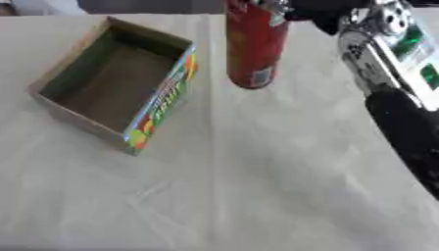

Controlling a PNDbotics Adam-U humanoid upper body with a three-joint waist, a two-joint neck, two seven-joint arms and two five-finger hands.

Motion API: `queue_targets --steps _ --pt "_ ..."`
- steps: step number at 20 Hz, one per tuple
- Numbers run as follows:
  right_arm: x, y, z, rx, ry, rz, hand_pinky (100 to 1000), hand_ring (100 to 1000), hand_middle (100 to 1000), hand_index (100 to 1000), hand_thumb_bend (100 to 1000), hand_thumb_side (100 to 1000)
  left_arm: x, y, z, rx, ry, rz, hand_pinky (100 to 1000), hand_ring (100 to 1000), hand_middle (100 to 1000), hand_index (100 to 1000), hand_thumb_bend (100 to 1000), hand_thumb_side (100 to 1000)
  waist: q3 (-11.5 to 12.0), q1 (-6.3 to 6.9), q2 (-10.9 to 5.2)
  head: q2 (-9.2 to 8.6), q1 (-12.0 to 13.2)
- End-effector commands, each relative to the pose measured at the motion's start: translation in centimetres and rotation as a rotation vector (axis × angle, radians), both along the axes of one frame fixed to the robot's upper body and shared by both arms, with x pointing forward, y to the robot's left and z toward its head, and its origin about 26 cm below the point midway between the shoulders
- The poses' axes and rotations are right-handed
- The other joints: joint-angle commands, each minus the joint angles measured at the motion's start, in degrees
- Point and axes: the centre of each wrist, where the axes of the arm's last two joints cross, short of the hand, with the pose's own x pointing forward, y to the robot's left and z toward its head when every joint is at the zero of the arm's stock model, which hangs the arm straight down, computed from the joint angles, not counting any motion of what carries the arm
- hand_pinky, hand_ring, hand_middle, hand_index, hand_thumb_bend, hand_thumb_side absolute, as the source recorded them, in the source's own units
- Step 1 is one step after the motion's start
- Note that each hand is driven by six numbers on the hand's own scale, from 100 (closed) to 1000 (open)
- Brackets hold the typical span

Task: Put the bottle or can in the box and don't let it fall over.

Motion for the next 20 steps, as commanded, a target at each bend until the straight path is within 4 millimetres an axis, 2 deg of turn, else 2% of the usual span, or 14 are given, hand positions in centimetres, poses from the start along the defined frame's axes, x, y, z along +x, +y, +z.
queue_targets --steps 1,5,8,14,18,19,20 --pt "0.4 0.3 1.3 0.046 -0.052 -0.035 100 218 351 219 100 100 0.0 -0.1 1.1 0.017 -0.03 -0.019 877 736 501 661 100 643 1.0 -0.15 -0.64 -1.0 -1.1" --pt "0.5 0.6 2.6 0.107 -0.082 -0.066 100 225 355 227 100 100 0.3 -0.6 1.7 0.012 -0.051 -0.04 877 736 501 661 100 639 4.7 -1.03 -0.08 -2.13 -3.7" --pt "0.7 0.6 3.7 0.149 -0.098 -0.093 108 235 365 239 100 100 0.5 -1.0 2.2 0.005 -0.071 -0.055 877 736 501 661 100 637 8.2 -1.93 0.5 -2.88 -6.6" --pt "2.2 0.7 4.6 0.22 -0.082 -0.161 171 274 406 285 100 100 0.8 -1.3 2.9 -0.001 -0.095 -0.072 877 737 501 661 100 638 13.5 -3.67 1.75 -3.73 -12.2" --pt "3.0 1.0 4.5 0.275 -0.09 -0.195 232 318 447 330 230 100 1.0 -1.7 3.3 -0.009 -0.11 -0.083 877 737 501 660 100 640 15.7 -4.66 2.35 -4.1 -15.0" --pt "3.2 1.0 4.4 0.289 -0.096 -0.202 275 346 472 359 267 100 1.0 -1.7 3.4 -0.011 -0.112 -0.083 877 737 501 659 100 640 16.1 -4.82 2.47 -4.16 -15.5" --pt "3.3 1.1 4.2 0.299 -0.099 -0.209 400 413 536 427 339 100 1.0 -1.7 3.4 -0.011 -0.114 -0.081 877 737 501 659 100 639 16.4 -4.96 2.59 -4.2 -15.9"
